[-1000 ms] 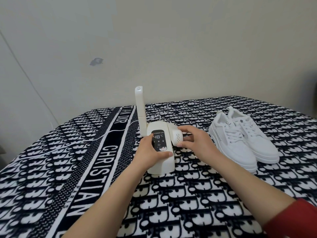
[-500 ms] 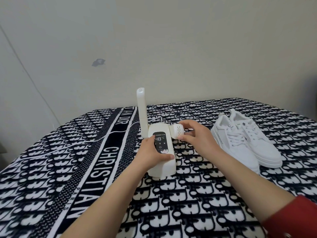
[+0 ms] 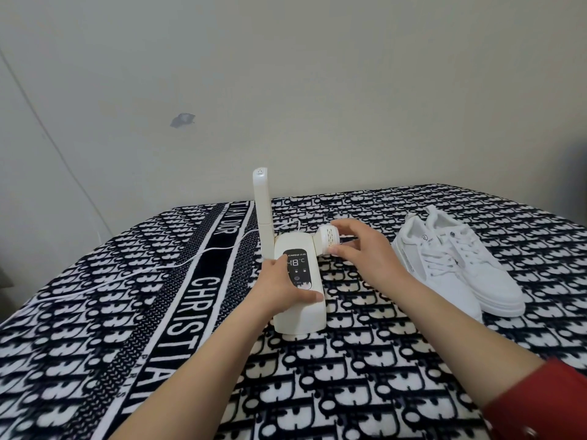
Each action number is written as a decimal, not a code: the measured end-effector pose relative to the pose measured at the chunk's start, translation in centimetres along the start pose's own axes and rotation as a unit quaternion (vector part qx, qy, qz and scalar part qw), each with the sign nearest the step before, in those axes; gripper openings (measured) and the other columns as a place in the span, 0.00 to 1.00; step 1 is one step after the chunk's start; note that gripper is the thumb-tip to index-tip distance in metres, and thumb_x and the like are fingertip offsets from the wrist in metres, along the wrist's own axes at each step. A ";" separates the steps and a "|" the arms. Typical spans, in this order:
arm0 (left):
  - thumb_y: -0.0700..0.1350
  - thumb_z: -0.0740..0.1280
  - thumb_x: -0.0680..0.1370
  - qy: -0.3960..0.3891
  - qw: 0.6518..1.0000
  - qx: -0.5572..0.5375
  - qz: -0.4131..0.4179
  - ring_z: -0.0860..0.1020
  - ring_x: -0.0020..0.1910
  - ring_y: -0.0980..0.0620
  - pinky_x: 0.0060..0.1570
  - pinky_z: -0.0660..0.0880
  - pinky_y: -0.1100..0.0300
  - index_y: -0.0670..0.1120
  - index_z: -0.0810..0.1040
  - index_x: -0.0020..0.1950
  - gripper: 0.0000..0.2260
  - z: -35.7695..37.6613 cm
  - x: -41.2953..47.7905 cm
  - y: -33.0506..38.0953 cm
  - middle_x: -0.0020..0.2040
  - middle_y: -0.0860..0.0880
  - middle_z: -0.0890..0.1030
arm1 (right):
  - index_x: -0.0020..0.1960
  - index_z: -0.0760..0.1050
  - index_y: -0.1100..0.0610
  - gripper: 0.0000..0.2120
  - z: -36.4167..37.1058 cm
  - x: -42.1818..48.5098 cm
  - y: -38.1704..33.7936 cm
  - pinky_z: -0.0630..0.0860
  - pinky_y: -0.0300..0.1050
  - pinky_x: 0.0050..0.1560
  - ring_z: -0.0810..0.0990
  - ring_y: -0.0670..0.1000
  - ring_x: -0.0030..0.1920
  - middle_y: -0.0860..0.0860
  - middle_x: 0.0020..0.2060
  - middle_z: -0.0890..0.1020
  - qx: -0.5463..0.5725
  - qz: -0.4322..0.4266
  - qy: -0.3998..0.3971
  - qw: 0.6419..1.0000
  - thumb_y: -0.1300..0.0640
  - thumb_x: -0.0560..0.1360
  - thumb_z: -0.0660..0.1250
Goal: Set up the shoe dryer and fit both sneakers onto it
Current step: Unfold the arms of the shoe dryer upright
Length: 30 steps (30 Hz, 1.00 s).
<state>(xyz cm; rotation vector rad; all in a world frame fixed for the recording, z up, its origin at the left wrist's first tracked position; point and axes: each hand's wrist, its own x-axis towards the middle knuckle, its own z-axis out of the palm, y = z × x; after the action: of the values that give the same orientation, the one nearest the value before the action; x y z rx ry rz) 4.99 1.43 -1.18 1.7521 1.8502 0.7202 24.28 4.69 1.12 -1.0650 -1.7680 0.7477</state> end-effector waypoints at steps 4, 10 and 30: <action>0.63 0.78 0.56 -0.017 1.000 0.020 -0.010 0.69 0.53 0.53 0.53 0.68 0.61 0.53 0.64 0.70 0.47 -0.3 0.1 0.2 0.60 0.51 0.65 | 0.64 0.74 0.48 0.22 -0.2 0.3 -0.3 0.72 0.30 0.47 0.82 0.36 0.43 0.43 0.57 0.79 -0.004 -0.002 0.000 1.000 0.55 0.71 0.74; 0.63 0.79 0.56 -0.047 0.997 0.049 -0.033 0.69 0.56 0.50 0.56 0.70 0.58 0.53 0.61 0.72 0.50 -0.6 0.9 0.6 0.62 0.49 0.64 | 0.63 0.74 0.46 0.20 -0.4 1.1 -0.8 0.71 0.26 0.44 0.81 0.34 0.44 0.37 0.53 0.78 -0.015 -0.006 0.001 1.000 0.56 0.72 0.73; 0.41 0.52 0.82 -0.012 0.990 0.132 0.055 0.76 0.51 0.41 0.51 0.71 0.51 0.36 0.75 0.53 0.14 -1.6 7.0 1.1 0.52 0.39 0.80 | 0.58 0.75 0.43 0.17 -1.4 3.1 -1.0 0.75 0.29 0.46 0.81 0.41 0.44 0.38 0.52 0.80 -0.025 -0.018 -0.023 0.999 0.57 0.72 0.73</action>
<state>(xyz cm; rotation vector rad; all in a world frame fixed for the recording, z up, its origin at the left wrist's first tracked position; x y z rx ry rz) 4.29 8.43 0.82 2.0334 1.9158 0.5100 24.52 7.02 3.72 -1.0532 -1.8482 0.7133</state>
